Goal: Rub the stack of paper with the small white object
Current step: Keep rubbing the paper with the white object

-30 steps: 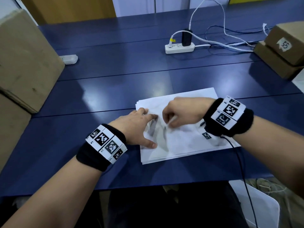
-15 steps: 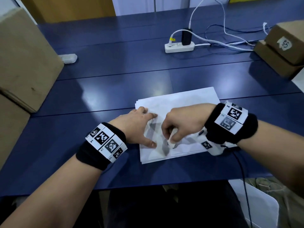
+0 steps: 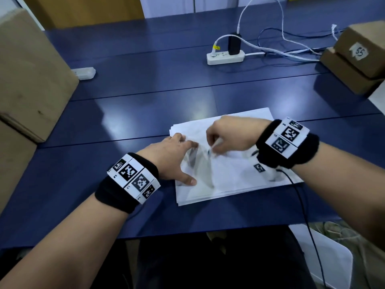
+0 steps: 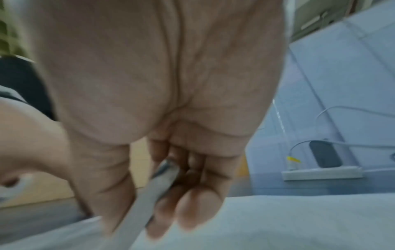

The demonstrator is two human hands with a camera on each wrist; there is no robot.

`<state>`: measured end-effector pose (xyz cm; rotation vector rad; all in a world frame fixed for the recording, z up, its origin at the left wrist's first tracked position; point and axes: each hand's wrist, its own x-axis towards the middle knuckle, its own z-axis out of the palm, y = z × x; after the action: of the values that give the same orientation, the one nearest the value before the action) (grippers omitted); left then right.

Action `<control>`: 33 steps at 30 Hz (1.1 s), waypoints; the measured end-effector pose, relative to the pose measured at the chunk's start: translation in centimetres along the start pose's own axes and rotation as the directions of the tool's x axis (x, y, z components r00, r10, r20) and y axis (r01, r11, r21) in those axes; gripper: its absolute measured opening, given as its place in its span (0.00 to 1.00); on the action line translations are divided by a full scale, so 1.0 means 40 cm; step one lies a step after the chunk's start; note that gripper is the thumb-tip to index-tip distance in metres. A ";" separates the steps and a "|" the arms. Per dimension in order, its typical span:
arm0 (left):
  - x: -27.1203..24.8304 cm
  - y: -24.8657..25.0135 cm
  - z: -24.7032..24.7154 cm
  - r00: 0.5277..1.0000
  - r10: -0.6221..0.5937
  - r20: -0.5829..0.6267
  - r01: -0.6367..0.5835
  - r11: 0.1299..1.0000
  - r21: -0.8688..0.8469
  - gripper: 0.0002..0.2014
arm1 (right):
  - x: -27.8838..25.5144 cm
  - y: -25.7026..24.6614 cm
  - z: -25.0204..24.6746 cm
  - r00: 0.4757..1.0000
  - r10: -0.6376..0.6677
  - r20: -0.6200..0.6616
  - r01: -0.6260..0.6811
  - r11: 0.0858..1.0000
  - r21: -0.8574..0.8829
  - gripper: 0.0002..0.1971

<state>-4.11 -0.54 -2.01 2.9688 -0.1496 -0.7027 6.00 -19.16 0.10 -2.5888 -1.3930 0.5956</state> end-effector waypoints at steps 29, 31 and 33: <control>-0.004 0.019 -0.014 0.999 -0.035 0.025 0.034 0.998 0.048 0.53 | -0.032 -0.006 0.011 0.986 -0.085 0.146 0.080 0.996 0.040 0.07; -0.002 0.020 -0.014 0.999 -0.030 0.028 0.028 0.998 0.052 0.53 | -0.043 -0.029 0.025 0.954 -0.130 0.270 0.120 0.991 0.053 0.06; 0.000 0.020 -0.015 0.999 -0.028 0.032 0.026 0.998 0.053 0.53 | -0.027 -0.013 0.019 0.979 -0.098 0.178 0.095 0.995 0.025 0.07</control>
<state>-3.90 -1.29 -1.38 3.0155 -0.1321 -0.7624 4.74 -19.81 -0.13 -2.4906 -1.5490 0.8387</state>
